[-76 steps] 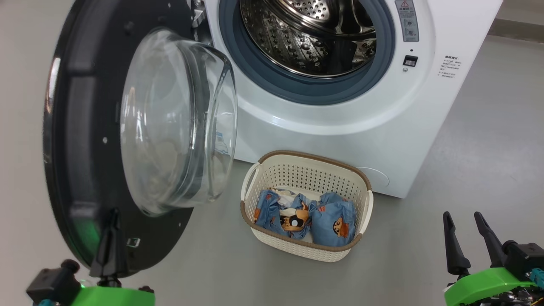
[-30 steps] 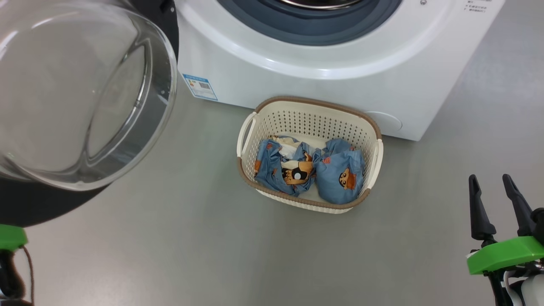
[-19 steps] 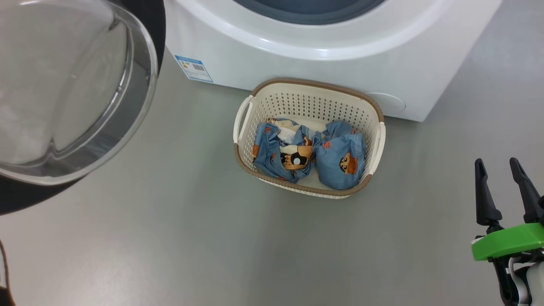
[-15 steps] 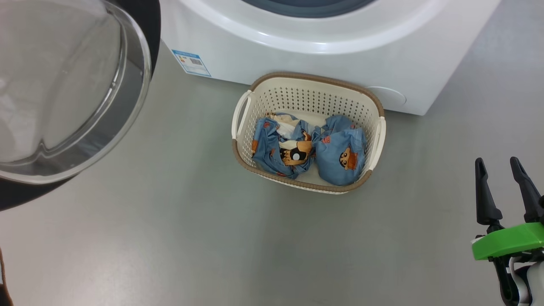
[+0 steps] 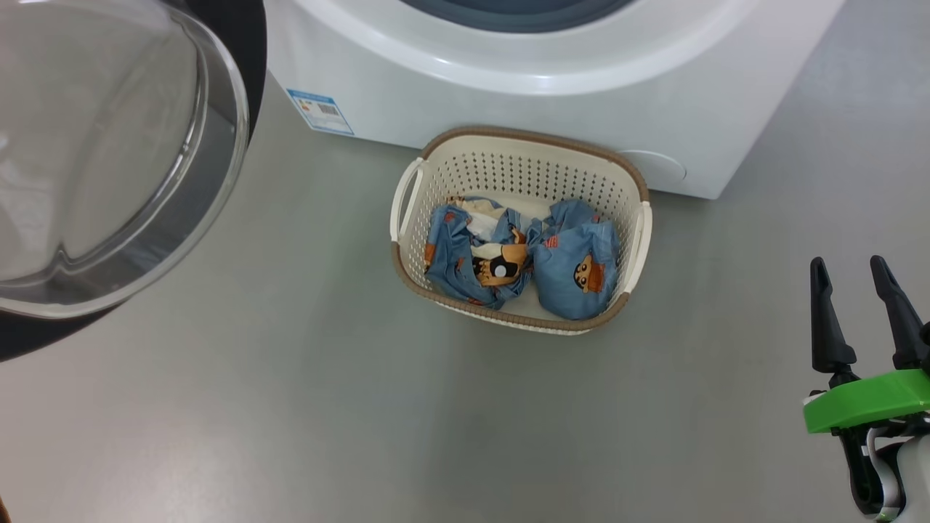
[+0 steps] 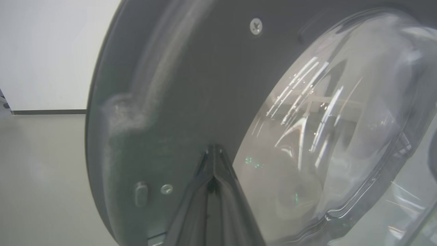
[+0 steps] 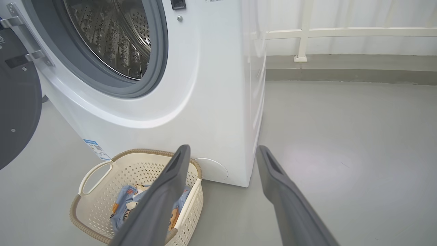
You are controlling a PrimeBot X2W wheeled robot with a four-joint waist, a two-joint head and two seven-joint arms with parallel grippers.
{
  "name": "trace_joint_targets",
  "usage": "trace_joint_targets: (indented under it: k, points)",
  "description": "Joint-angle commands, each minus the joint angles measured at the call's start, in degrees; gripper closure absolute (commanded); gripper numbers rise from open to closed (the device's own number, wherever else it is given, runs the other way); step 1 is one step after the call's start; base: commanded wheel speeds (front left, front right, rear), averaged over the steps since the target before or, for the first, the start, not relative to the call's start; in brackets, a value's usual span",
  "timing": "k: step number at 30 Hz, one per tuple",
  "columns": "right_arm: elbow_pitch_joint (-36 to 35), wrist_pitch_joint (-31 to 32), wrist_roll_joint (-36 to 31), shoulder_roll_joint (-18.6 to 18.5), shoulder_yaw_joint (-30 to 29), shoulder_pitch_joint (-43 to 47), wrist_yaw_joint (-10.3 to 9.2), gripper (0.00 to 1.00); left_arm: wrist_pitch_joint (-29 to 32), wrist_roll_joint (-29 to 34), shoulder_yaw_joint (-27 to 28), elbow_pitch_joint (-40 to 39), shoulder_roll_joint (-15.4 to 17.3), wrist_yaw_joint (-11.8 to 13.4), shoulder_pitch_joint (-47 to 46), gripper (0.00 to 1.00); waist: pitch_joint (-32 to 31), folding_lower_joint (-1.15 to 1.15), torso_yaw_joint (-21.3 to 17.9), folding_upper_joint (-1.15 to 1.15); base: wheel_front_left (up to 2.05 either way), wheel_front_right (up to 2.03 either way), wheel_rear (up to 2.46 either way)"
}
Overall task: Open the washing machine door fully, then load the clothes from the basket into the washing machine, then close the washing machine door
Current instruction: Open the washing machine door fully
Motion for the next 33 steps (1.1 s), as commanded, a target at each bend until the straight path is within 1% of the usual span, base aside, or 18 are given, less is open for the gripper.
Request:
trace_joint_targets:
  k: [1,7,14,15,16,17,18,19,20,21,28,29,33]
  points:
    - [-1.01,-0.70,-0.38,-0.32,1.10,0.11,0.42,0.00,-0.29,0.79,1.35,-2.06,3.09,-0.18,1.70,1.00,-1.19,0.00,-0.13,0.00,0.00,0.00,0.00]
    - [-0.46,-0.70,-0.09,0.41,1.56,1.25,0.42,0.00,-0.29,0.25,0.57,-4.44,0.76,-1.13,5.79,1.00,-4.26,0.00,-0.34,0.00,0.00,0.00,0.00]
    - [0.05,-0.70,0.21,1.08,2.05,2.97,0.42,0.00,-0.29,-1.03,-1.63,-7.21,-1.49,-1.43,10.81,1.00,-7.84,0.00,-0.23,0.00,0.00,0.00,0.00]
    - [0.11,-0.70,0.25,1.15,2.08,3.23,0.42,0.00,-0.29,-1.46,-2.32,-7.81,-1.79,-1.44,11.57,0.95,-8.34,0.00,-0.20,0.00,0.00,0.00,0.00]
    - [0.16,-0.70,0.29,1.22,2.11,3.48,0.42,0.00,-0.29,-2.07,-3.26,-8.43,-2.15,-1.44,12.38,0.73,-8.80,0.00,-0.16,0.00,0.00,0.00,0.00]
    - [0.21,-0.70,0.34,1.30,2.14,3.73,0.42,0.00,-0.29,-2.92,-4.63,-8.96,-2.45,-1.45,13.25,0.55,-9.28,0.00,-0.15,0.00,0.00,0.00,0.00]
    - [0.26,-0.70,0.40,1.36,2.16,3.98,0.42,0.00,-0.29,-3.55,-5.55,-9.43,-2.49,-1.45,14.20,0.40,-9.74,0.00,-0.14,0.00,0.00,0.00,0.00]
    - [0.27,-0.70,0.47,1.41,2.15,4.23,0.42,0.00,-0.29,-4.15,-6.31,-9.98,-2.53,-1.45,15.14,0.21,-10.17,0.00,-0.14,0.00,0.00,0.00,0.00]
    - [0.24,-0.70,0.54,1.48,2.09,4.46,0.42,0.00,-0.29,-4.97,-7.57,-10.47,-2.60,-1.46,16.02,0.05,-10.58,0.00,-0.15,0.00,0.00,0.00,0.00]
    - [0.23,-0.70,0.60,1.54,2.03,4.69,0.42,0.00,-0.29,-5.59,-8.75,-10.96,-2.51,-1.46,16.99,0.00,-10.95,0.00,-0.16,0.00,0.00,0.00,0.00]
    - [0.17,-0.70,0.76,2.05,1.99,5.99,0.42,0.00,-0.29,-6.36,-13.54,-14.80,-2.26,-1.46,22.87,0.00,-13.04,0.00,-0.58,0.00,0.00,0.00,0.00]
    - [0.17,-0.70,0.76,2.05,1.99,5.99,0.42,0.00,-0.29,-6.36,-13.54,-14.80,-2.26,-1.46,22.87,0.00,-13.04,0.00,-0.58,0.00,0.00,0.00,0.00]
    - [0.09,-0.70,0.79,2.47,1.93,6.56,0.42,0.00,-0.29,-6.64,-15.78,-17.57,-2.79,-1.47,25.04,0.00,-13.77,0.00,-1.12,0.00,0.00,0.00,0.00]
